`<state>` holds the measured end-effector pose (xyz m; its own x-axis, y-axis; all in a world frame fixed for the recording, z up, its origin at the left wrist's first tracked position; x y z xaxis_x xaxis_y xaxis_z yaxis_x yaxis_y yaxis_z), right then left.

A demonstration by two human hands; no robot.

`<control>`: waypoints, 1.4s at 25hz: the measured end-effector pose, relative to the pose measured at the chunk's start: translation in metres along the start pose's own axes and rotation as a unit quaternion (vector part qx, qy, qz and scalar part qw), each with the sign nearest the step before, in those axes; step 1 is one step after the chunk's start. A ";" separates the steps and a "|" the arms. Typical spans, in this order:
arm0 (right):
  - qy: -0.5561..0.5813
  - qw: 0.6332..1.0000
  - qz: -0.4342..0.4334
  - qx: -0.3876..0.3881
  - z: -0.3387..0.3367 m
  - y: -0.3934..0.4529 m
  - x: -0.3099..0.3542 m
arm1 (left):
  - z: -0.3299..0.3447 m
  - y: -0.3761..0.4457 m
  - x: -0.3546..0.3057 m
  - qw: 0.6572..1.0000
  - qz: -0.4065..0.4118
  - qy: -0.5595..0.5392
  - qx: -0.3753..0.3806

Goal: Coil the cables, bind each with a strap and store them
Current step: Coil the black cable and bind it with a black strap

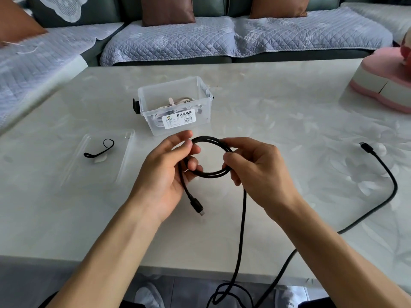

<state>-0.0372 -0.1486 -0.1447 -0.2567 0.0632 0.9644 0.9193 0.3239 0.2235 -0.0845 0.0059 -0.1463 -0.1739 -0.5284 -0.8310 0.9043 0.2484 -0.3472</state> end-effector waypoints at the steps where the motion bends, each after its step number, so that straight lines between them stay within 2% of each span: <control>1: 0.004 1.000 0.003 -0.006 0.000 0.000 -0.001 | 0.002 0.000 0.001 1.000 -0.017 -0.022 0.015; 2: 0.007 1.000 0.006 -0.008 0.000 0.001 -0.002 | 0.004 -0.001 0.002 0.999 -0.035 -0.025 0.033; 4: 0.032 0.999 0.016 0.006 0.002 0.000 -0.004 | 0.007 -0.002 0.005 0.995 -0.064 0.037 0.059; 7: 0.164 0.983 0.074 0.038 0.006 -0.003 -0.004 | 0.005 -0.004 0.005 0.985 -0.093 0.132 0.058; 9: 0.291 0.944 0.140 0.063 0.010 -0.004 -0.003 | 0.001 -0.004 0.000 0.987 -0.102 0.117 0.047; 11: 0.347 0.917 0.169 0.099 0.011 -0.005 0.000 | -0.002 -0.003 -0.004 0.993 -0.098 0.035 0.048; 14: 0.284 0.934 0.161 0.143 0.012 -0.004 0.002 | -0.001 -0.002 -0.004 0.996 -0.069 -0.039 0.050; 17: 0.292 0.935 0.155 0.127 0.012 -0.003 0.002 | 0.006 -0.005 -0.001 0.998 -0.032 0.019 0.054; 20: 0.367 0.910 0.156 0.113 0.012 -0.003 0.003 | 0.010 -0.009 0.003 0.991 -0.052 0.108 0.056; 23: 0.343 0.912 0.170 0.145 0.016 -0.007 0.002 | 0.009 -0.011 0.001 0.976 -0.073 0.203 0.035; 26: 0.271 0.929 0.185 0.170 0.021 -0.008 -0.001 | 0.005 -0.008 0.005 0.981 -0.121 0.151 0.002; 29: 0.210 0.946 0.179 0.171 0.020 -0.006 -0.005 | 0.003 -0.007 0.010 0.987 -0.144 0.072 0.004; 35: 0.119 0.968 0.089 0.204 0.010 -0.006 0.000 | 0.004 -0.008 0.009 0.994 -0.081 0.075 0.017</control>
<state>-0.0458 -0.1414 -0.1480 0.0164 -0.0510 0.9986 0.7365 0.6761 0.0224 -0.0915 -0.0043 -0.1490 -0.3719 -0.4309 -0.8222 0.8720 0.1414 -0.4686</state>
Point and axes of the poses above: each hand's wrist, its own y-axis towards the middle knuckle, its own z-axis out of the palm, x = y × z, the point moved 4 cm from there along y, towards the middle knuckle, and after that the axes turned 11 degrees about -z, right-handed, at the moved point
